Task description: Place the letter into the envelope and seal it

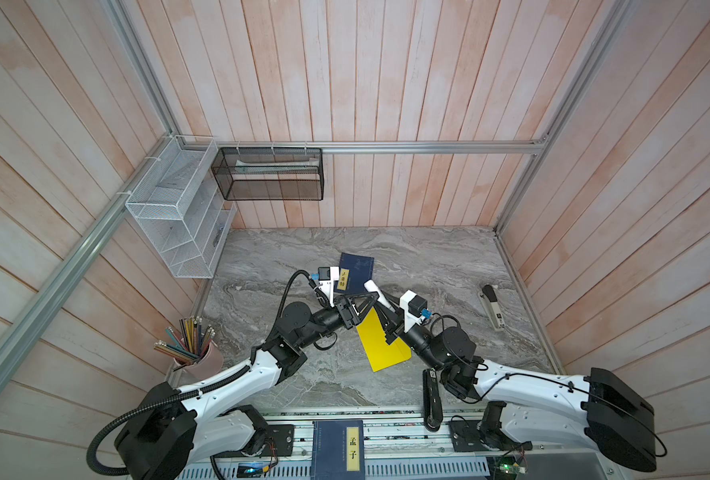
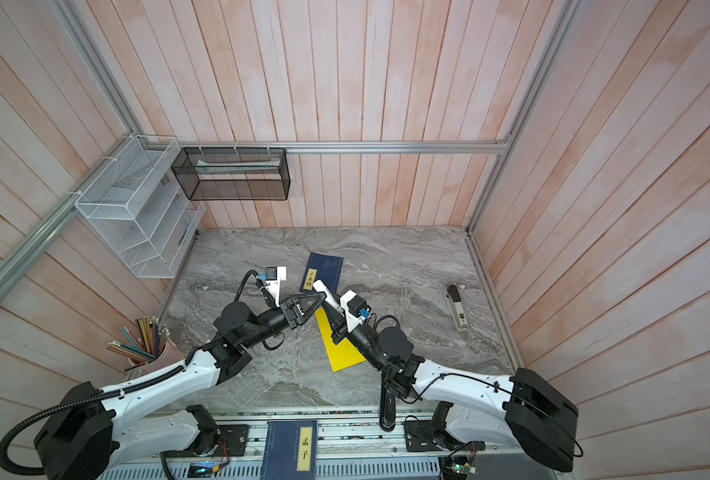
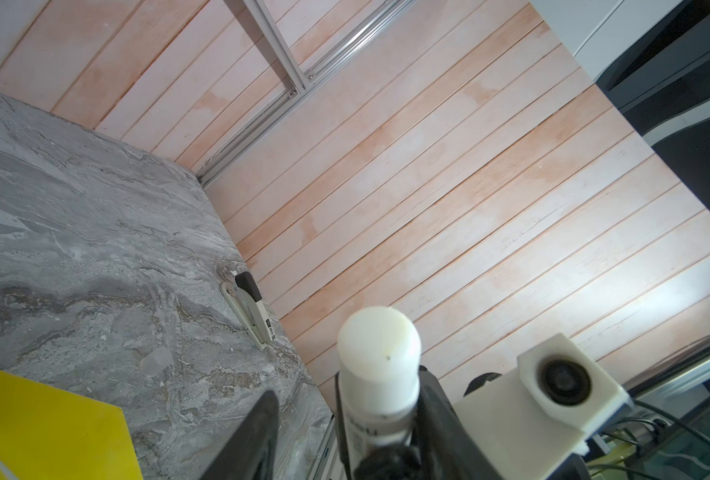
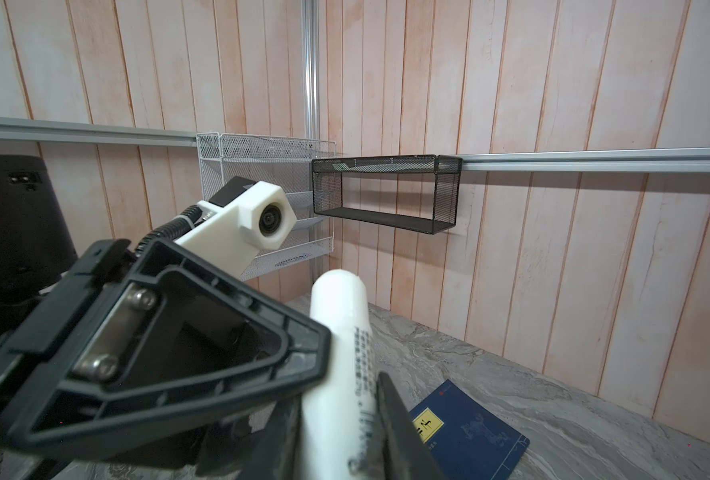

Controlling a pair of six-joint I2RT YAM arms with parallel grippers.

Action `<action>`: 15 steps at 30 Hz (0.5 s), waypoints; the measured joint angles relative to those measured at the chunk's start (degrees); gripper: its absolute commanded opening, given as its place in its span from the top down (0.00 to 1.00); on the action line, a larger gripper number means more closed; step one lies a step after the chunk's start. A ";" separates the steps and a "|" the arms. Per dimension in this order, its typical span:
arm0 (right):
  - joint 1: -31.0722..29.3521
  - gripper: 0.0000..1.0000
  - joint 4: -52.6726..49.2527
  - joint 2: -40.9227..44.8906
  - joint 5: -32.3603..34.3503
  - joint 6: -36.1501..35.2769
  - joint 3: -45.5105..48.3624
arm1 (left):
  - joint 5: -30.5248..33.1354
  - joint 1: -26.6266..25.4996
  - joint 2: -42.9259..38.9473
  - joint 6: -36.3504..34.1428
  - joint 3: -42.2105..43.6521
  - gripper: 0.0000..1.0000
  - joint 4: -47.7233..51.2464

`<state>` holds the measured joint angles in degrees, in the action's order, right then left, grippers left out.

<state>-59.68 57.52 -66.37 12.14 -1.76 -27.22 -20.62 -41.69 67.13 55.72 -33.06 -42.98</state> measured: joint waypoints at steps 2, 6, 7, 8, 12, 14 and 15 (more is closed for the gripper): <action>-0.15 1.00 0.00 -0.42 0.02 -0.20 0.00 | -0.22 0.00 0.37 0.35 0.00 0.57 -0.50; -0.35 1.00 -0.04 -1.14 0.00 -0.85 -0.02 | -0.61 -0.07 1.11 1.18 0.00 0.68 -2.08; -0.42 1.00 0.04 -1.33 0.07 -1.09 -0.02 | -0.61 -0.09 1.36 1.49 0.00 0.71 -2.43; -0.42 1.00 0.13 -1.42 0.20 -1.31 -0.02 | -0.61 -0.09 1.60 1.73 0.00 0.72 -2.73; -0.50 0.95 0.96 -1.90 0.87 -1.68 -0.02 | -0.57 -0.02 2.19 2.64 0.00 0.82 -3.85; -0.57 0.90 1.29 -1.99 0.96 -1.92 -0.02 | -0.57 -0.02 2.25 2.82 0.00 0.86 -4.17; -0.59 0.87 1.36 -1.99 0.98 -2.19 -0.04 | -0.57 -0.02 2.25 2.84 0.00 0.88 -4.26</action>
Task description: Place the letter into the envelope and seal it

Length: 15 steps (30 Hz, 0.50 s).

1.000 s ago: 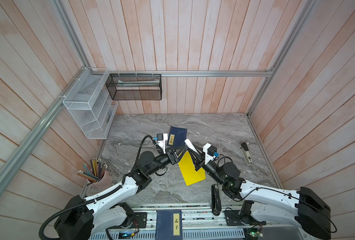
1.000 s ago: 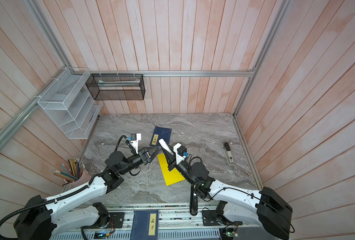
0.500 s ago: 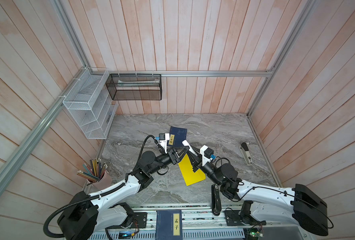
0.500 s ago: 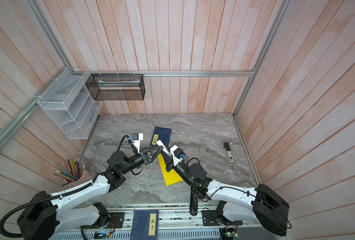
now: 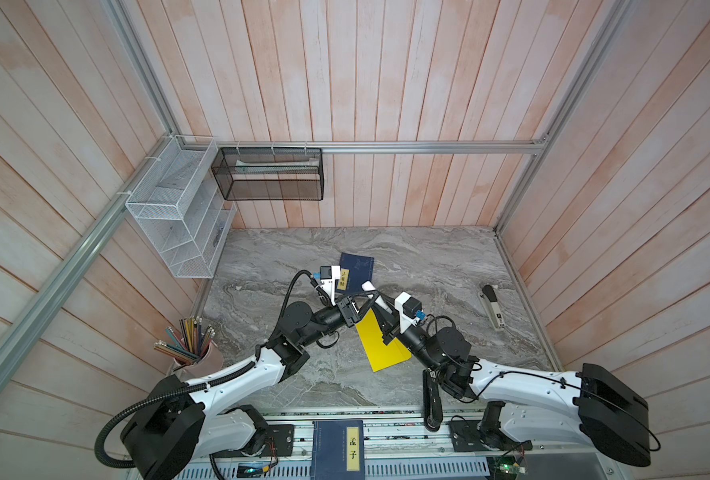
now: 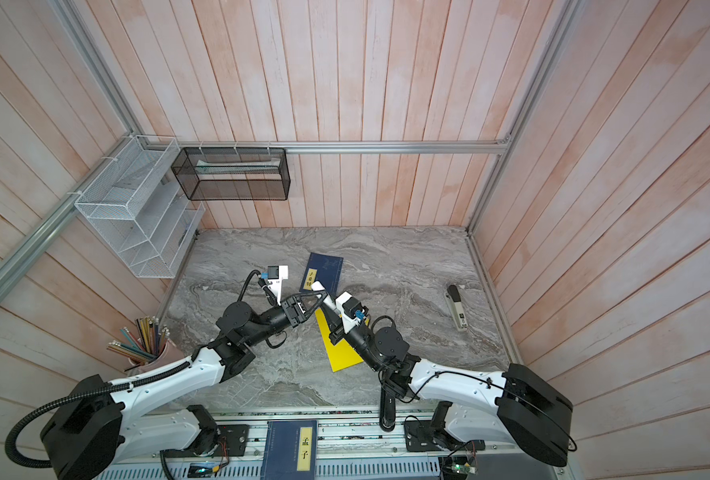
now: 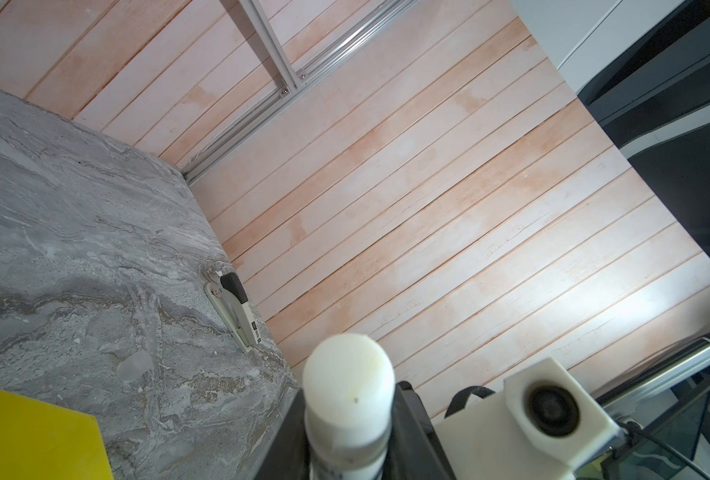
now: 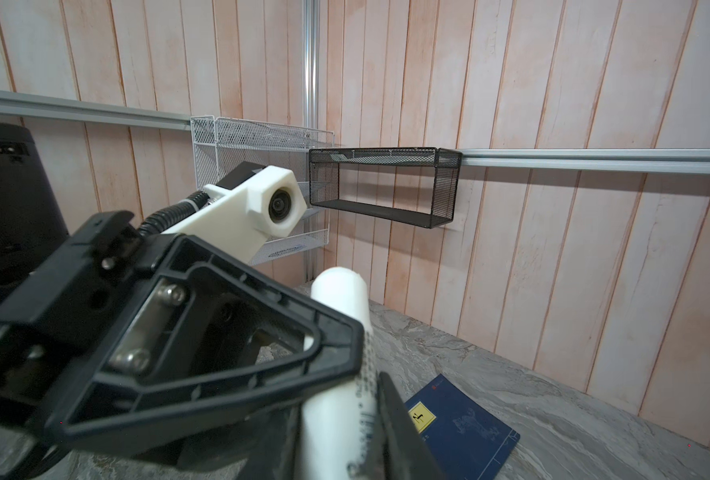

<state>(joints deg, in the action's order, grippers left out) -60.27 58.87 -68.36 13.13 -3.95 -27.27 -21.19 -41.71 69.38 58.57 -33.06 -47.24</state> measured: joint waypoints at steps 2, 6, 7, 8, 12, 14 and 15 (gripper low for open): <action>-0.04 0.81 0.04 0.02 0.02 -0.35 0.00 | -0.02 0.00 0.00 0.00 0.00 0.91 -0.11; -0.09 0.71 -1.64 1.18 -0.22 -0.76 0.00 | -0.09 0.04 -0.22 -0.04 0.00 0.94 0.15; -0.11 0.69 -2.62 1.84 -0.48 -0.79 0.00 | -0.15 0.04 -0.46 -0.07 0.02 0.95 0.55; -0.13 0.67 -3.56 2.40 -0.66 -0.79 0.00 | -0.44 0.02 -0.76 -0.17 0.02 0.96 1.03; -0.52 0.64 -8.94 5.88 -2.12 -0.81 0.00 | -0.46 0.15 -2.34 -0.96 0.02 0.98 3.04; -0.61 0.64 -11.39 7.43 -2.71 -0.79 0.00 | -0.44 0.20 -2.75 -1.55 0.02 0.99 3.91; -0.61 0.64 -12.48 8.07 -2.78 -0.76 0.00 | -0.44 0.22 -2.78 -1.75 0.02 0.99 4.13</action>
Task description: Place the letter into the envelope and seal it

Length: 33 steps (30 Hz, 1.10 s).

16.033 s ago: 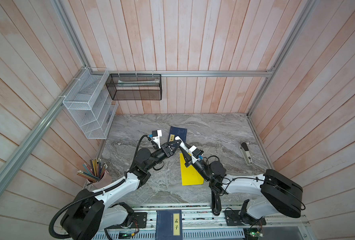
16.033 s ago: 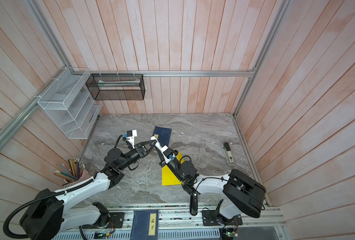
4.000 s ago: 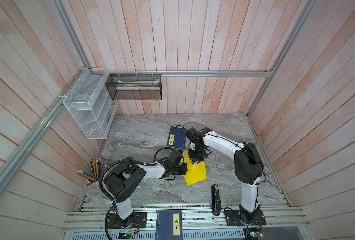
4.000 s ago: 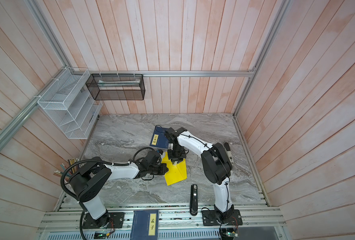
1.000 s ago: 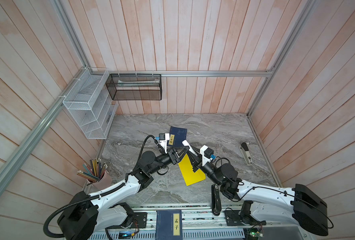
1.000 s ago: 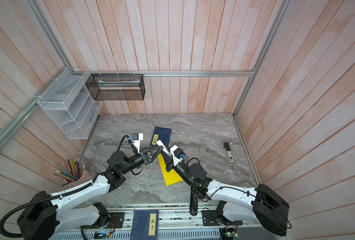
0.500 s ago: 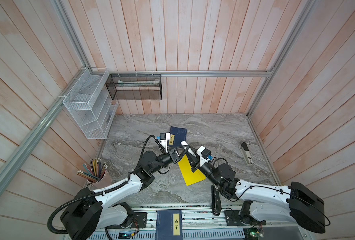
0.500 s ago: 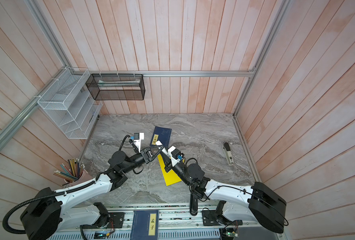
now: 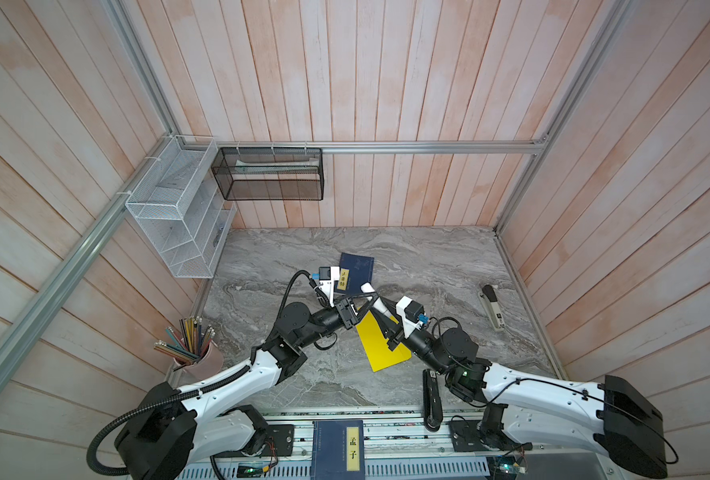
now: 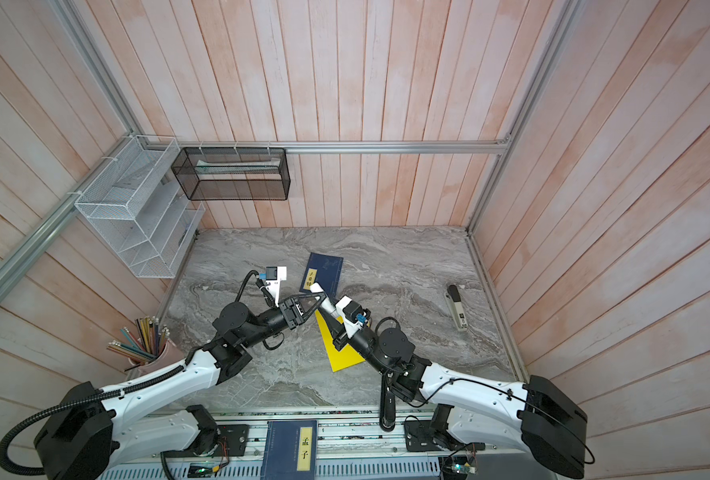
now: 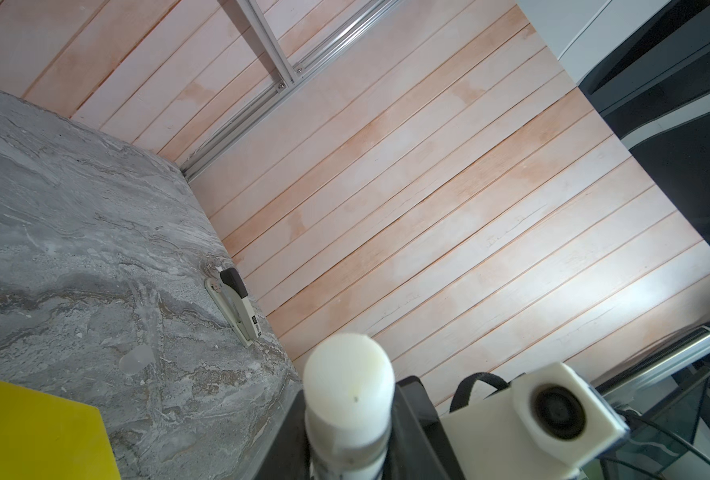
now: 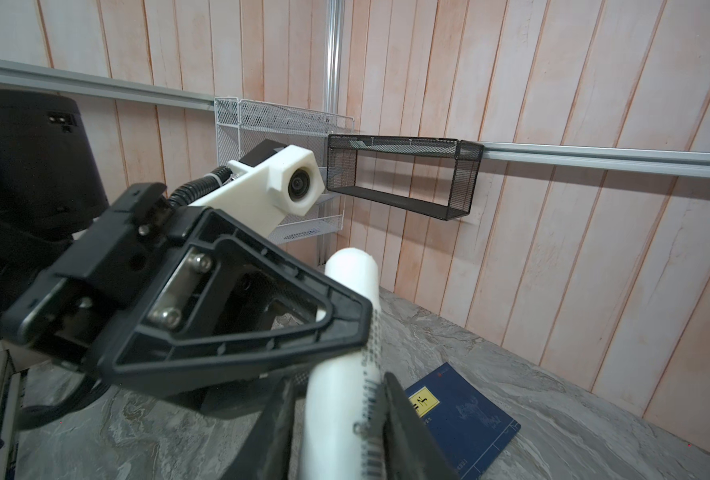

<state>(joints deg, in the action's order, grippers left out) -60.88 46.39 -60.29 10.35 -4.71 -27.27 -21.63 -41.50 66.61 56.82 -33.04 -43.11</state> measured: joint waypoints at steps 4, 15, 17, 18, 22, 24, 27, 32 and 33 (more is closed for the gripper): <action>0.00 0.66 -3.32 1.73 -0.20 0.07 0.02 | 0.00 0.04 0.02 -0.26 0.00 0.99 0.79; 0.00 0.64 -7.50 2.60 -0.31 0.96 0.02 | 0.50 0.15 0.02 -0.92 0.00 0.99 2.78; 0.00 0.64 -7.72 2.60 -0.28 1.33 0.11 | 0.50 0.17 0.02 -0.94 0.00 0.99 2.99; 0.00 0.65 -7.85 2.62 -0.28 1.53 0.13 | 0.50 0.20 0.02 -0.94 0.00 0.99 3.15; 0.00 0.67 -8.31 2.67 -0.11 2.03 0.28 | 0.52 0.26 0.02 -1.16 0.00 0.99 3.37; 0.00 0.69 -8.50 2.73 0.09 2.45 0.31 | 0.55 0.26 0.02 -1.25 0.00 0.99 3.48; 0.02 0.72 -8.72 2.86 0.48 3.34 0.33 | 0.59 0.26 0.02 -1.33 0.00 0.99 3.61; 0.02 0.77 -8.76 2.89 0.81 3.89 0.35 | 0.68 0.26 0.02 -1.33 0.00 0.99 3.56; 0.02 0.77 -8.74 2.89 0.81 3.91 0.35 | 0.66 0.26 0.02 -1.33 0.00 0.97 3.52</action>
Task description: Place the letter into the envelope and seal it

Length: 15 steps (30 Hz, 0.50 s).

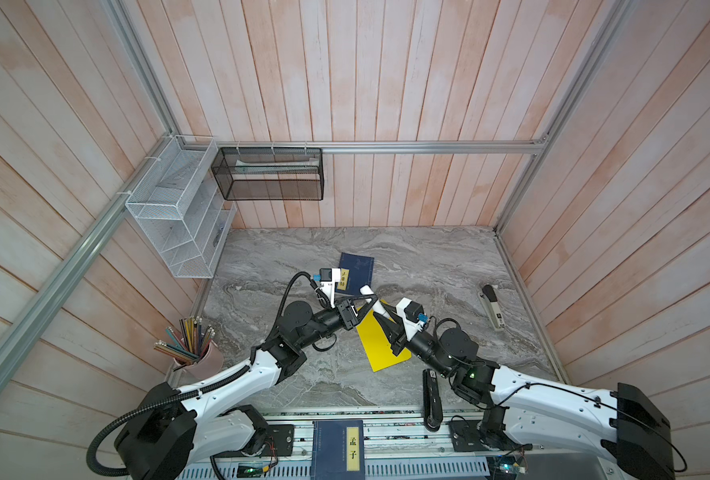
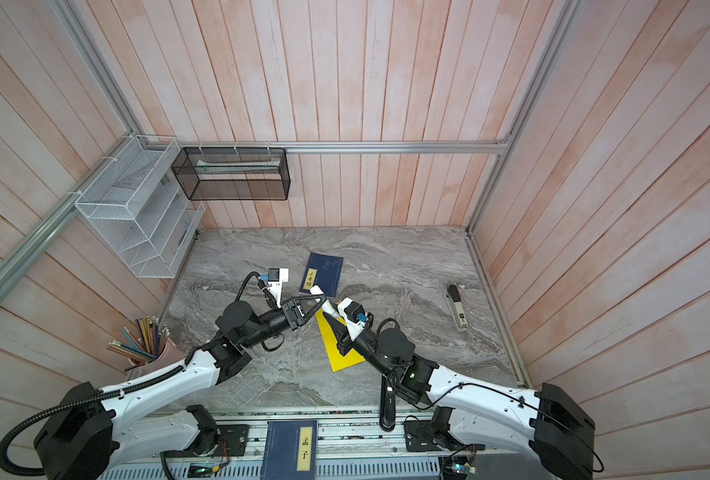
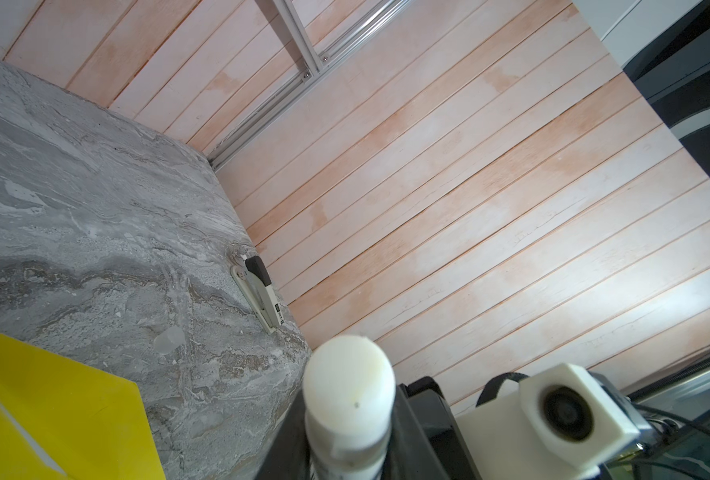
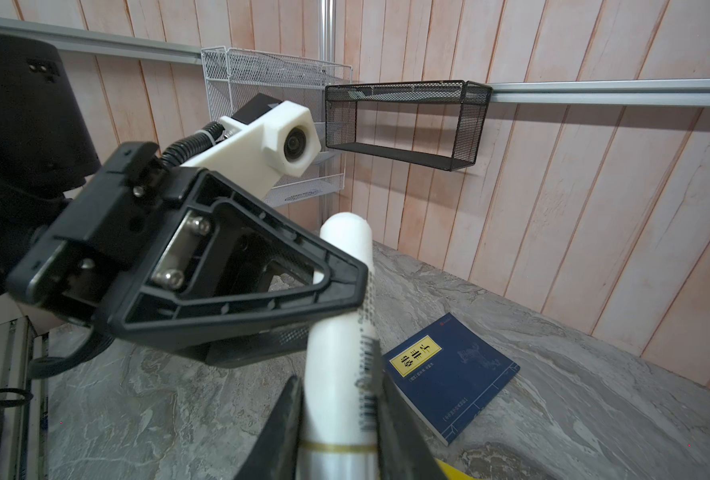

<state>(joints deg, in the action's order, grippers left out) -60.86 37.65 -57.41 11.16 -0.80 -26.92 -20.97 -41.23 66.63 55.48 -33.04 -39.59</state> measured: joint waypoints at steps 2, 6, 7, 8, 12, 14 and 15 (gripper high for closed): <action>0.00 0.78 0.04 0.00 0.02 0.22 0.00 | -0.02 0.00 0.02 0.02 0.00 0.85 -0.13; 0.04 0.79 0.31 -0.02 0.17 0.61 -0.02 | -0.24 0.09 0.72 0.26 0.00 0.70 -1.33; 0.11 0.80 0.44 -0.07 0.28 0.63 0.00 | -0.24 0.09 1.05 0.39 0.00 0.68 -1.81; 0.15 0.80 0.52 -0.13 0.39 0.70 0.00 | -0.26 0.09 1.46 0.66 0.00 0.66 -2.47; -0.48 0.80 0.61 -1.31 -2.10 0.76 0.00 | -0.17 0.09 2.86 1.40 0.00 0.62 -5.11; -0.50 0.80 0.76 -1.66 -2.67 0.79 0.00 | -0.15 0.09 3.21 1.38 0.00 0.62 -5.46; -0.50 0.80 0.81 -1.73 -2.80 0.79 0.00 | -0.17 0.07 3.28 1.33 0.00 0.61 -5.55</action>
<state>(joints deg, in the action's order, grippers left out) -61.36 38.46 -59.13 8.36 -0.01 -26.92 -21.15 -41.17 69.91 56.82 -33.04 -45.15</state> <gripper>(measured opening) 0.272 0.371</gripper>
